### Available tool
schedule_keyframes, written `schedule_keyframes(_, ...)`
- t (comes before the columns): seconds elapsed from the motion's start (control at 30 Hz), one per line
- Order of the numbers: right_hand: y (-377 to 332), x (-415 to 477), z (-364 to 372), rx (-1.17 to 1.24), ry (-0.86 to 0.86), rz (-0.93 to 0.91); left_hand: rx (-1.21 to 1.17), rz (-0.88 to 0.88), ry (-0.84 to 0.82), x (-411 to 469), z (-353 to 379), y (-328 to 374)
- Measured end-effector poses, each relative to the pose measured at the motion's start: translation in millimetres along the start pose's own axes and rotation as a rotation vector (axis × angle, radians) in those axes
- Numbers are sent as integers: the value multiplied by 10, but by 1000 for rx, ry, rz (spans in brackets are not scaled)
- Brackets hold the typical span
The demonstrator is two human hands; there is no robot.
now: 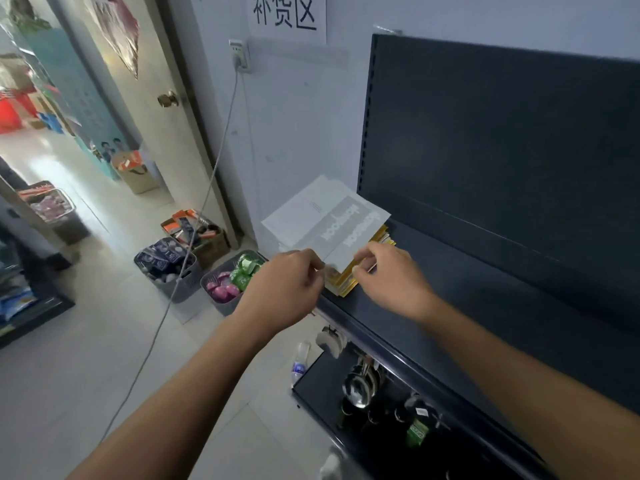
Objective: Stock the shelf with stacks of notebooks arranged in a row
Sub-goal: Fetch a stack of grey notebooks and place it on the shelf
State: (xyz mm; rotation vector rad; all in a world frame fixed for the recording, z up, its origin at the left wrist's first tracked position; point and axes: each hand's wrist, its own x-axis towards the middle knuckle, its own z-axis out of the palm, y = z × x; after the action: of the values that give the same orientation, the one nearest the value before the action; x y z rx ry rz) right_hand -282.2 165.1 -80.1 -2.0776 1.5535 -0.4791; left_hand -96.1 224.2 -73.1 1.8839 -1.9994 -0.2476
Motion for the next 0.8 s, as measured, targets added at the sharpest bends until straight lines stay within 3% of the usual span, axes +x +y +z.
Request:
schedule_keyframes(0.43,55,872,-7,46,127,268,49,224,-58,1529,-127,-414)
schedule_keyframes(0.7,18,1043,24,46,215,470,99,226,77,2075,-59,-733)
schedule_keyframes(0.8,-54,1083,110,54,245,559,245,184,-11,2250,-43,-868)
